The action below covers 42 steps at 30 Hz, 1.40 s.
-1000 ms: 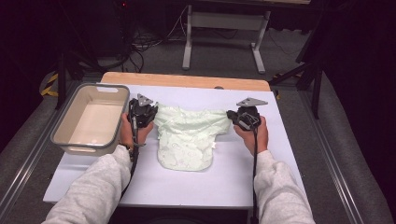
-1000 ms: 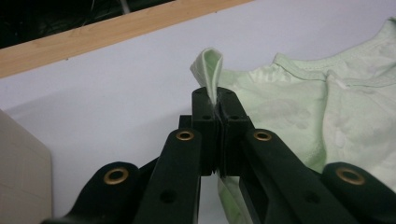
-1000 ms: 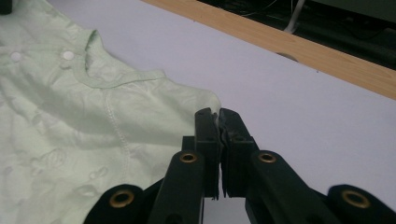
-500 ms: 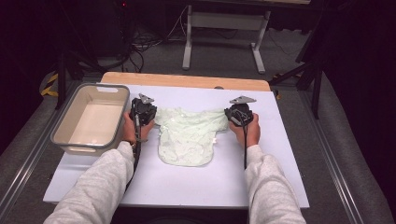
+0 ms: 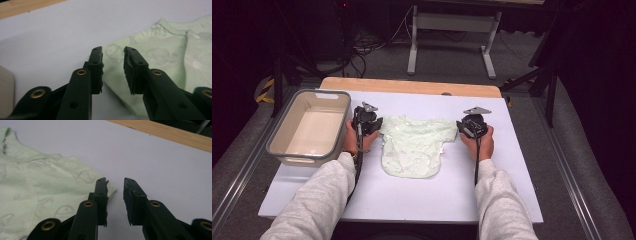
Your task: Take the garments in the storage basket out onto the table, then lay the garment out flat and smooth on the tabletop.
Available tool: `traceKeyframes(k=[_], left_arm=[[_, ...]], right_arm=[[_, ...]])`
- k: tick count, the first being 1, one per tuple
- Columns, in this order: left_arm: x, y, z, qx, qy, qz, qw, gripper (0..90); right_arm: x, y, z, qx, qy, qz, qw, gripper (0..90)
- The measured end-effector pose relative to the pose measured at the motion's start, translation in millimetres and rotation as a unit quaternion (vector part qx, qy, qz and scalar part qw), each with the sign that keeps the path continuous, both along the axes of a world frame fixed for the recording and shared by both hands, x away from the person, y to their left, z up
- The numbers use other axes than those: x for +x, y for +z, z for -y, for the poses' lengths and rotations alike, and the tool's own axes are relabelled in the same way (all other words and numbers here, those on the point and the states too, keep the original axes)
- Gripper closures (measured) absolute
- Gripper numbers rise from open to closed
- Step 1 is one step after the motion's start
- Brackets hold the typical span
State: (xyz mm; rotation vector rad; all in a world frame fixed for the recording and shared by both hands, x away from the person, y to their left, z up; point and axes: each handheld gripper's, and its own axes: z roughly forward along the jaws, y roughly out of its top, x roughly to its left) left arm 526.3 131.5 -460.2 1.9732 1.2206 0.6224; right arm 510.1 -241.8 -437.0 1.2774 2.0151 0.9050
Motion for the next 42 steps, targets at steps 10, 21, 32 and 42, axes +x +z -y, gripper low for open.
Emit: traceKeyframes(k=[10,21,32,42], left_arm=[[3.6,-6.3,-2.1,0.002,-0.009,-0.02,0.9998,74.1],[5.5,-6.6,0.7,0.028,-0.01,-0.005,0.9996,88.7],[10.2,-5.8,-4.4,0.021,0.011,-0.001,0.9997,89.1],[11.7,-6.3,-3.0,0.031,0.004,-0.001,0.9995,89.1]], right_arm=[[-4.1,-5.4,-7.9,0.015,0.035,-0.019,0.9991,69.3],[1.8,-16.3,-7.6,0.005,0.032,-0.036,0.9988,70.6],[4.2,-15.4,-4.3,0.013,0.021,-0.03,0.9992,66.9],[17.7,-17.3,7.3,0.045,-0.017,-0.039,0.9981,59.7]])
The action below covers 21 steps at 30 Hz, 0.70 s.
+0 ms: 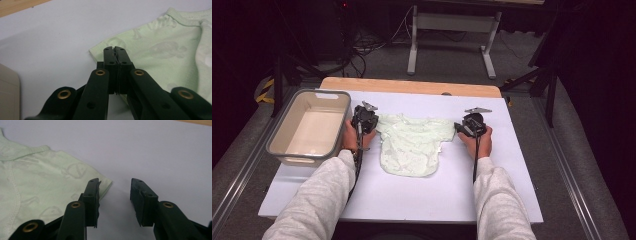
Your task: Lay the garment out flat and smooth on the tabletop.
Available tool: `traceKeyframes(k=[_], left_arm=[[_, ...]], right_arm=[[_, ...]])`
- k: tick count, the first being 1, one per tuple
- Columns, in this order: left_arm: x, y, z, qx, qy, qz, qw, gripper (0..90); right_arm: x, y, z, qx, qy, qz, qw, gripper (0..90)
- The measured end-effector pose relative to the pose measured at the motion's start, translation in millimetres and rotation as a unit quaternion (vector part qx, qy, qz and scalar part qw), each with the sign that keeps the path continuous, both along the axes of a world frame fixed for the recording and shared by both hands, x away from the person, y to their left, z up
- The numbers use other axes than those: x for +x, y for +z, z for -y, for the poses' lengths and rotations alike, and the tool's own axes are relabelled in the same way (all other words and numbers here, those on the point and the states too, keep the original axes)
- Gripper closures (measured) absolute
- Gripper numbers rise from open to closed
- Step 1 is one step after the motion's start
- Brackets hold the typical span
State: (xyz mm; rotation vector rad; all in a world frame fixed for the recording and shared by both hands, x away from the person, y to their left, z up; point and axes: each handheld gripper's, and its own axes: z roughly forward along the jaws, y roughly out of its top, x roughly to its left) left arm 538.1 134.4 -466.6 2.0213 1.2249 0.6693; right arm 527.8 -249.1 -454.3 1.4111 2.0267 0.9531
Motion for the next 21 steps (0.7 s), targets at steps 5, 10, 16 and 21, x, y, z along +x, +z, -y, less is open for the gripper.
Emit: traceKeyframes(k=[5,10,16,21], left_arm=[[0.3,0.6,-0.6,0.002,-0.002,-0.002,1.0,89.1],[0.2,0.8,-1.5,0.004,-0.001,-0.003,1.0,89.1],[1.0,0.1,-0.4,0.008,0.0,0.001,1.0,89.1],[5.0,0.2,-1.4,0.003,0.008,0.009,0.9999,89.1]], right_arm=[[2.2,2.5,-2.0,0.019,0.005,0.002,0.9998,62.6],[5.7,3.3,-11.2,0.008,0.019,-0.002,0.9998,63.6],[10.1,1.4,-21.0,-0.015,0.034,-0.012,0.9992,83.1],[15.1,3.0,-24.4,-0.029,0.019,-0.005,0.9994,88.2]])
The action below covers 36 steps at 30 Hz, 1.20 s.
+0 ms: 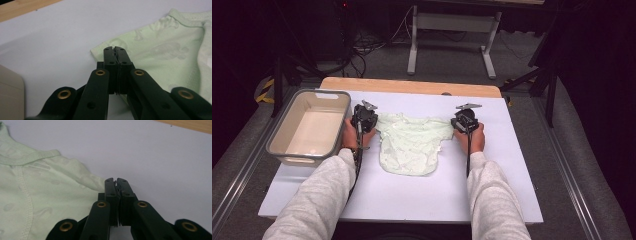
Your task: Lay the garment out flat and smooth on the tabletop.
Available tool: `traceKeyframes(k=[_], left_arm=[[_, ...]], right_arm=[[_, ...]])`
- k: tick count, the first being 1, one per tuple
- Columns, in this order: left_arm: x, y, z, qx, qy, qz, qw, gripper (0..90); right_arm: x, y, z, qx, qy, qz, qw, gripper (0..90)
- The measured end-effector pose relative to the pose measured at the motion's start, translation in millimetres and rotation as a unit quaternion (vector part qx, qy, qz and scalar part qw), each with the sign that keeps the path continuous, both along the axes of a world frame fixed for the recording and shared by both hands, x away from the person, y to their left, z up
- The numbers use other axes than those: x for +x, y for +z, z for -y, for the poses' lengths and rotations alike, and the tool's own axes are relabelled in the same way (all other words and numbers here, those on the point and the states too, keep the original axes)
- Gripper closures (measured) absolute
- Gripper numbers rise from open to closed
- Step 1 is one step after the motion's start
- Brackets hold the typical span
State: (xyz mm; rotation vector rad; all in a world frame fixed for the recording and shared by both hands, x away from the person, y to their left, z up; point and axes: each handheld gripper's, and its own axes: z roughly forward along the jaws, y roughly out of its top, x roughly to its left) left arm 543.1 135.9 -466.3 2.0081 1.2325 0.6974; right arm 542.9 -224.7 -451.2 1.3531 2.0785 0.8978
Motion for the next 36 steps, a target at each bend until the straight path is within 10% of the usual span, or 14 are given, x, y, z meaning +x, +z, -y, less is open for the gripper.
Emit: traceKeyframes(k=[7,19,24,36], left_arm=[[3.1,0.2,1.2,0.013,0.02,0.012,0.9996,81.4],[-15.3,28.2,-4.1,-0.03,-0.038,0.055,0.9973,72.1],[-28.8,30.8,2.0,-0.018,-0.045,0.072,0.9963,69.1],[-59.6,44.3,-1.6,-0.062,-0.111,0.111,0.9856,64.7]], right_arm=[[3.7,-1.0,-0.6,-0.018,-0.008,0.013,0.9997,84.0],[-16.9,21.4,2.4,0.032,0.011,0.072,0.9968,70.8],[-32.2,28.1,-5.7,0.038,0.034,0.096,0.9941,67.7],[-65.7,42.7,-11.6,0.067,0.092,0.138,0.9839,59.7]])
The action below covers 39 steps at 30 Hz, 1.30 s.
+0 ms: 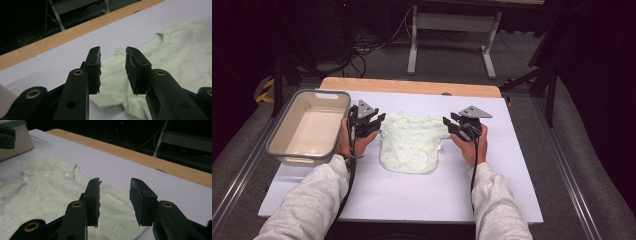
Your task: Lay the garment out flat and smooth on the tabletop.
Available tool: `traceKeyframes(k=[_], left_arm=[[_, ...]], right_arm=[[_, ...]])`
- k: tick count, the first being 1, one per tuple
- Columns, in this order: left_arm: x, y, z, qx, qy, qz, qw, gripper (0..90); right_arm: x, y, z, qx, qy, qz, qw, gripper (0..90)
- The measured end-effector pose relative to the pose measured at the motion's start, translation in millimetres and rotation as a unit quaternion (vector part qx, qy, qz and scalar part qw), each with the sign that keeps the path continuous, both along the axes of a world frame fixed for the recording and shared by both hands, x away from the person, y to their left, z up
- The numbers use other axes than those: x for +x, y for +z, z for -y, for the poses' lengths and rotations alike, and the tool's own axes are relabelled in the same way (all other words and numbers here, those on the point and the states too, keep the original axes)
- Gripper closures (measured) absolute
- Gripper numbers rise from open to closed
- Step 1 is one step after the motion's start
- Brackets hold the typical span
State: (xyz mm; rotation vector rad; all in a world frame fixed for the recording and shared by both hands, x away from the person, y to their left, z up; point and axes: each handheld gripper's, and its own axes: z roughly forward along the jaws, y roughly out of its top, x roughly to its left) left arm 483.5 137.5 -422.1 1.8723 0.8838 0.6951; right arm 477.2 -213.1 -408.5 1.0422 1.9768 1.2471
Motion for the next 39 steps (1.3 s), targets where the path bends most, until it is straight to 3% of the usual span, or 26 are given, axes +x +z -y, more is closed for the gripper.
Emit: traceKeyframes(k=[6,11,12,15,20,26,30,34,35,39], left_arm=[[-13.7,0.2,-0.6,0.012,-0.042,0.024,0.9988,61.4],[-26.9,1.2,-1.4,0.005,-0.063,0.036,0.9973,54.6],[-33.3,3.9,-1.2,0.005,-0.078,0.043,0.996,53.1],[-40.1,6.3,-1.1,0.005,-0.088,0.053,0.9947,50.5],[-50.7,9.3,-1.2,0.014,-0.11,0.066,0.9917,43.9],[-60.3,11.5,-5.4,0.01,-0.126,0.065,0.9899,38.0],[-67.9,14.4,-6.1,0.015,-0.142,0.071,0.9872,32.1],[-73.0,16.3,-7.3,0.012,-0.151,0.075,0.9856,27.8],[-74.3,16.7,-7.7,0.01,-0.158,0.074,0.9847,23.3],[-81.0,18.7,-10.8,0.006,-0.173,0.077,0.9819,19.3]], right_arm=[[-16.9,6.1,-3.2,0.002,0.025,0.019,0.9995,55.5],[-32.8,9.6,-5.4,-0.008,0.047,0.033,0.9983,49.2],[-34.5,10.2,-5.5,-0.007,0.048,0.036,0.9982,48.2],[-39.1,12.2,-5.9,-0.003,0.05,0.039,0.998,46.1],[-51.0,16.0,-9.9,-0.017,0.056,0.057,0.9967,40.9],[-59.6,16.6,-13.4,-0.023,0.061,0.069,0.9956,34.8],[-66.8,14.0,-17.2,-0.033,0.062,0.072,0.995,26.7],[-71.1,12.9,-18.0,-0.033,0.065,0.072,0.9947,24.1],[-74.4,12.7,-17.8,-0.032,0.068,0.077,0.9942,22.0],[-79.5,12.6,-17.5,-0.035,0.069,0.083,0.9935,19.7]])
